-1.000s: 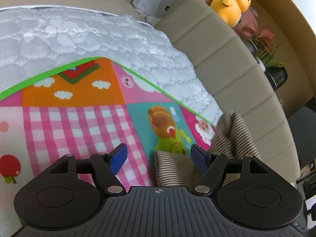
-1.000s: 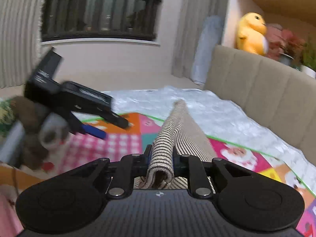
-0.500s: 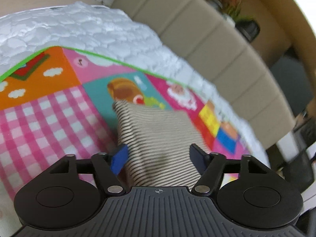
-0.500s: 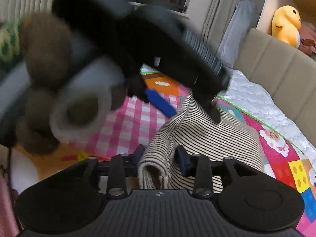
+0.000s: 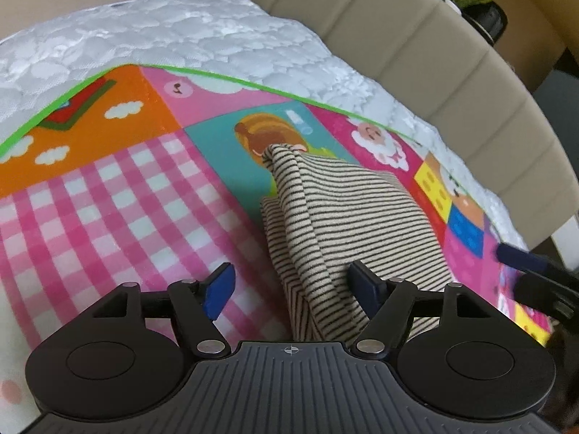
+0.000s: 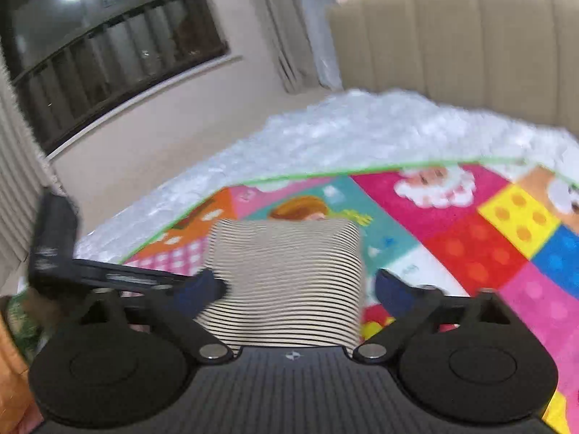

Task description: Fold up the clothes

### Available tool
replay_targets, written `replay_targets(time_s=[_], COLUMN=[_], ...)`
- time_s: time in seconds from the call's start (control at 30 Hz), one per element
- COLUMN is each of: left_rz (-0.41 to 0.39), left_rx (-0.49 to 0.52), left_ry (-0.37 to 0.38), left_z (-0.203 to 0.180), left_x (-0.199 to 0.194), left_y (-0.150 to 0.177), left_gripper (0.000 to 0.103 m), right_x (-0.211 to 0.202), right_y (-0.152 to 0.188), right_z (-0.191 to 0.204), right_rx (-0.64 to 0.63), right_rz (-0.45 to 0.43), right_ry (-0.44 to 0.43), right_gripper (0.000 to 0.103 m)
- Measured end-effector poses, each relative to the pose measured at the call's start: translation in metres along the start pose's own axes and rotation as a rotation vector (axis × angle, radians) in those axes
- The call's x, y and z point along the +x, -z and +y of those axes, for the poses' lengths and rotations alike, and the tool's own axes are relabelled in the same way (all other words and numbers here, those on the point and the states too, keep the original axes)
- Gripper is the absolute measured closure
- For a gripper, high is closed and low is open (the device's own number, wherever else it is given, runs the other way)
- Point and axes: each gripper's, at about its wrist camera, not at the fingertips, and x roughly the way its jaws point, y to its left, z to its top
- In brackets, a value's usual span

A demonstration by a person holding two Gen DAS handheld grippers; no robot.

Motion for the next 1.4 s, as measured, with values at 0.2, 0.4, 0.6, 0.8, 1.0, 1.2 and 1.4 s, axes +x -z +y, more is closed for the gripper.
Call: replay_targets(time_s=[0.2, 0.4, 0.6, 0.8, 1.0, 1.2, 1.4], left_rz=[-0.011, -0.012, 0.085, 0.169, 0.153, 0.14, 0.133], left_rx=[0.028, 0.054, 0.046, -0.069, -0.035, -0.014, -0.016], left_ry=[0.024, 0.046, 0.074, 0.147, 0.092, 0.043, 0.041], left_z=[-0.018, -0.034, -0.033, -0.012, -0.029, -0.037, -0.037], left_x=[-0.014, -0.021, 0.002, 0.036, 0.049, 0.051, 0.052], left_y=[0.002, 0.003, 0.013, 0.019, 0.018, 0.019, 0.018], left_gripper=[0.026, 0.016, 0.012, 0.011, 0.008, 0.01, 0.012], right_x=[0.024, 0.028, 0.029, 0.03, 0.044, 0.051, 0.053], right_y=[0.028, 0.044, 0.045, 0.042, 0.039, 0.038, 0.037], right_z=[-0.005, -0.009, -0.023, -0.042, -0.058, -0.062, -0.063], right_rx=[-0.027, -0.048, -0.021, 0.072, 0.144, 0.136, 0.131], right_rz=[0.089, 0.104, 0.107, 0.12, 0.177, 0.19, 0.193], right_ry=[0.028, 0.044, 0.041, -0.068, -0.153, -0.18, -0.193], right_gripper=[0.024, 0.024, 0.023, 0.023, 0.023, 0.023, 0.027])
